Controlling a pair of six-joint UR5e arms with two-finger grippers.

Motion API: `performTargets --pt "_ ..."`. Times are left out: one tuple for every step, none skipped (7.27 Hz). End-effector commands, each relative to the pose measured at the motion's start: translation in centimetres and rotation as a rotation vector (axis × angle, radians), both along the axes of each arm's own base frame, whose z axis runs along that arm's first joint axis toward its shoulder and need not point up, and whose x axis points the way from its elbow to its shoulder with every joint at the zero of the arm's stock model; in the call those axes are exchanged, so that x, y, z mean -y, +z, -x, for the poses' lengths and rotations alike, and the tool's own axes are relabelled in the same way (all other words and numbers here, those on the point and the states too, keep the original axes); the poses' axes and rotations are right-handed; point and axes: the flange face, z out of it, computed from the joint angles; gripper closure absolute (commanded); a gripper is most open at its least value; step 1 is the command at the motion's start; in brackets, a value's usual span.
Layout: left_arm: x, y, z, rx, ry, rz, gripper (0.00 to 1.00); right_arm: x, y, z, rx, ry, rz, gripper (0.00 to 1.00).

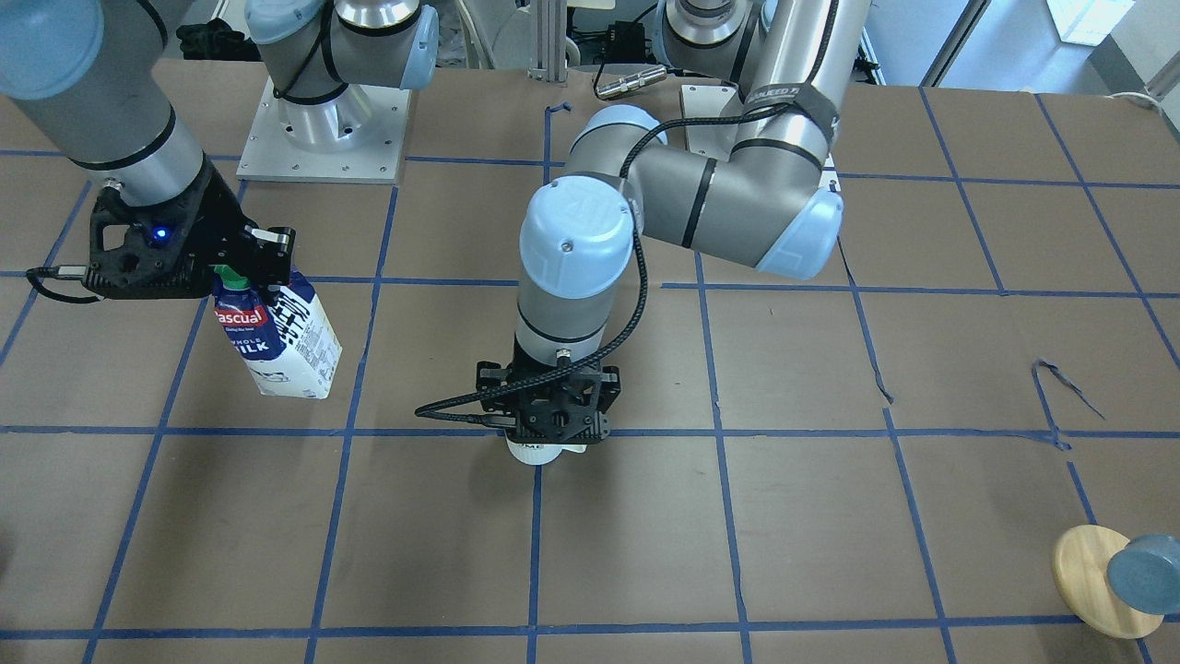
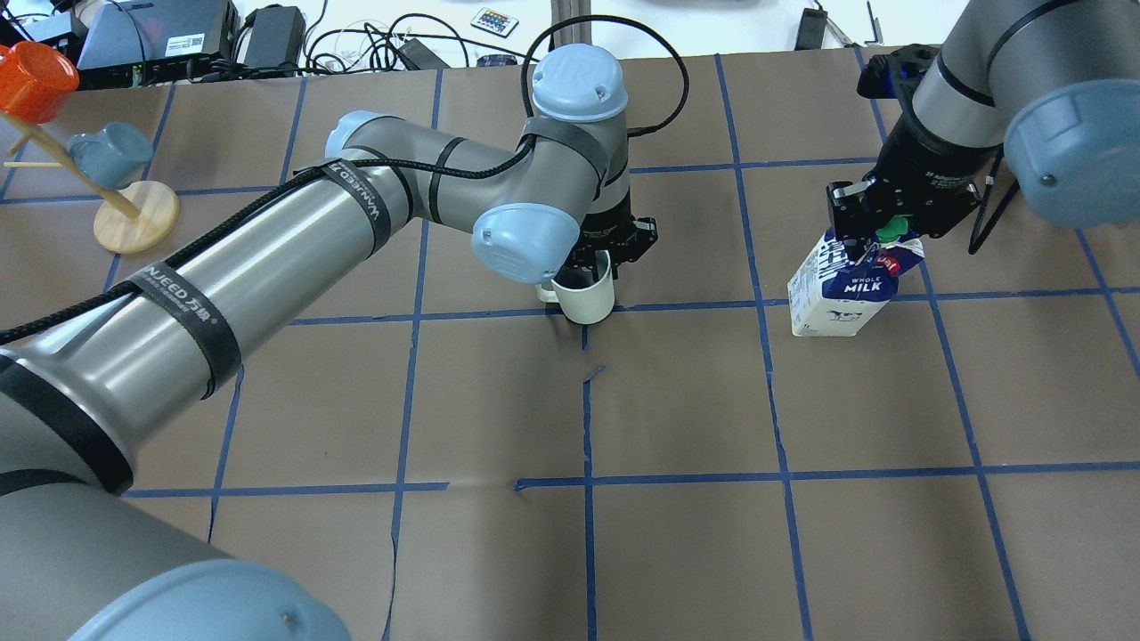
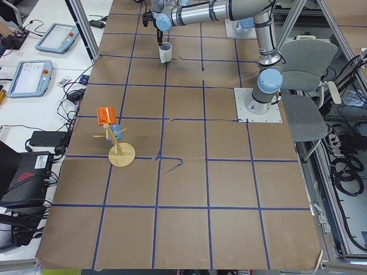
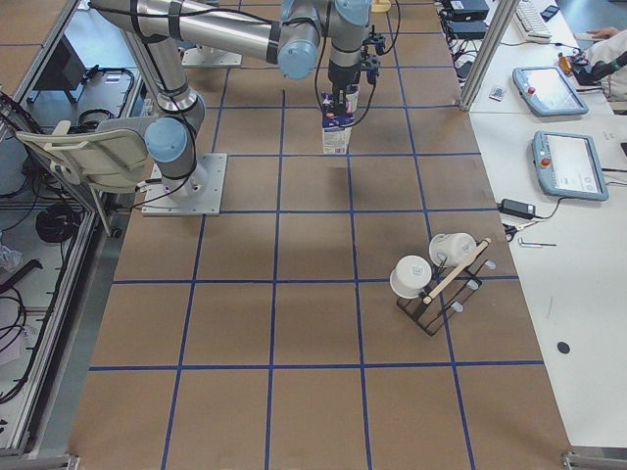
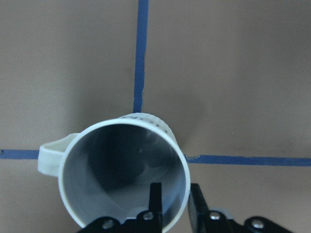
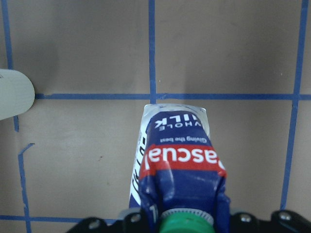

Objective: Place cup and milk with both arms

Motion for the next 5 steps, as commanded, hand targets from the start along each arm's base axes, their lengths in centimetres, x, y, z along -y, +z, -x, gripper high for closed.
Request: performTargets --pt "0.0 5.9 -6.8 -0.006 -0.090 -0.022 0.00 1.2 3.3 -4.3 -0.007 0.038 0.050 0.87" --pt "-1.3 9.9 -11.1 0.009 -0.136 -0.039 0.00 1.3 2.3 -7.5 0.009 -0.015 0.032 0.88" --pt "-4.2 13.1 -13.1 0.020 -0.131 -0.071 0.02 1.5 0.9 -11.0 0.056 0.028 0.013 0.88" --pt "-7.0 15.2 -14.5 0.024 -0.186 -0.067 0.07 2.6 -0.7 -12.9 0.086 0.046 0.028 0.88" --pt "-10.0 16.1 -15.5 0.022 -0.177 -0.054 0.07 3.4 -2.6 -13.9 0.086 0.052 0.013 0.88"
